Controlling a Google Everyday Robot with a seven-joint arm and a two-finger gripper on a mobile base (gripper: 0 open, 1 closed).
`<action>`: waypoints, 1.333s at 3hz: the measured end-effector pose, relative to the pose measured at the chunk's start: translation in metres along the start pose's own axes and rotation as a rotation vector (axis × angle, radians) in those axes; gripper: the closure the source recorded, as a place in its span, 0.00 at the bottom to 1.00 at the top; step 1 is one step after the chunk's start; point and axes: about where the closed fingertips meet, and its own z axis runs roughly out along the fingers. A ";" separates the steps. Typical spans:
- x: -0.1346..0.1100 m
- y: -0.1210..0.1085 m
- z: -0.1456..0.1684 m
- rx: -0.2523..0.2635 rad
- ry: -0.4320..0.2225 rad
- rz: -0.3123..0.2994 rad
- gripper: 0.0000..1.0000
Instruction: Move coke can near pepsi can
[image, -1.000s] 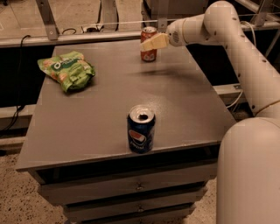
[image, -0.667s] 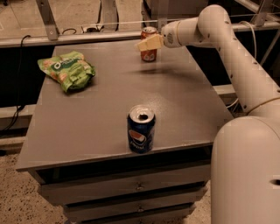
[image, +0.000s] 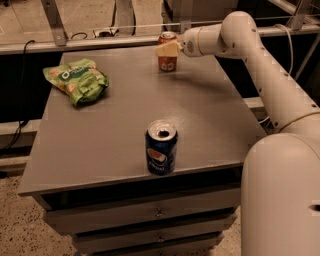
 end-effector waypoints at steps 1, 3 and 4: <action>-0.002 0.005 -0.006 -0.009 -0.015 -0.034 0.62; -0.009 0.063 -0.074 -0.159 0.018 -0.123 1.00; 0.010 0.108 -0.124 -0.265 0.004 -0.160 1.00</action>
Offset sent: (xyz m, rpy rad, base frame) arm -0.0793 -0.0173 0.0443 -0.0921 -0.0677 0.1780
